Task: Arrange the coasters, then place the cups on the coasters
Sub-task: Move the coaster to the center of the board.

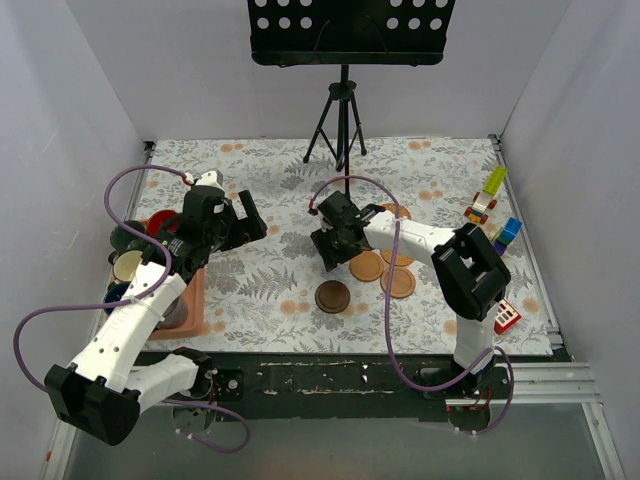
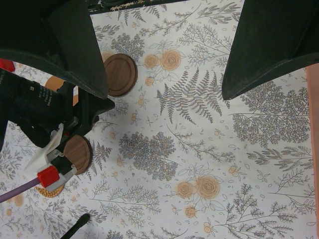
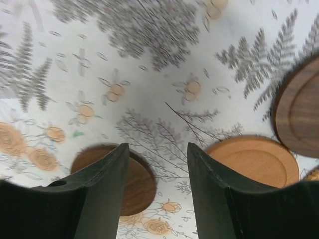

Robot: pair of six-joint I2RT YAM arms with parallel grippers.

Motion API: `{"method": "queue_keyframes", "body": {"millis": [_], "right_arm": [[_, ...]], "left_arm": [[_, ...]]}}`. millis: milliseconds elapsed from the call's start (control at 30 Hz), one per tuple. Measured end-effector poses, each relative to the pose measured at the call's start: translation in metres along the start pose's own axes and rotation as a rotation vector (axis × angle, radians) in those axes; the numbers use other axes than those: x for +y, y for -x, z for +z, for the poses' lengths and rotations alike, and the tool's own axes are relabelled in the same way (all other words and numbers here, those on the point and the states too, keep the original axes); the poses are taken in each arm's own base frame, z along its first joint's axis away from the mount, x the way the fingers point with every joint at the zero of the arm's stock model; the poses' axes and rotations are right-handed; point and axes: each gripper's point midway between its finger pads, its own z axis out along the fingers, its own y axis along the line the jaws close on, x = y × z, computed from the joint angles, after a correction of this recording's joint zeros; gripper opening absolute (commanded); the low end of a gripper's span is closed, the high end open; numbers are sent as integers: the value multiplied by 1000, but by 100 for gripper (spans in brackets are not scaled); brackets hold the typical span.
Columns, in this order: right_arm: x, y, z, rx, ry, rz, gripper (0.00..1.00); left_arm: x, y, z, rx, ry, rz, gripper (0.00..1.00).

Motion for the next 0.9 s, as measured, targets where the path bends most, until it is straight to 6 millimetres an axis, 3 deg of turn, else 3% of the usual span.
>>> {"method": "queue_keyframes", "body": {"millis": [133,233,367,600,900], "right_arm": [[21,22,-9,-57,52,-71,62],[41,20,-12,-68,83,-141,62],[65,-8,-17,-55,106,-230,59],[78,-60,-15,6,54,-331,55],[84,-66,-13,-15,-4,-370,48]], "left_arm": [[0,0,0,0,0,0,98],[0,0,0,0,0,0,98],[0,0,0,0,-1,-1,98],[0,0,-2,-1,-3,-2,98],[-2,-3,-3,11,-16,-2,98]]}}
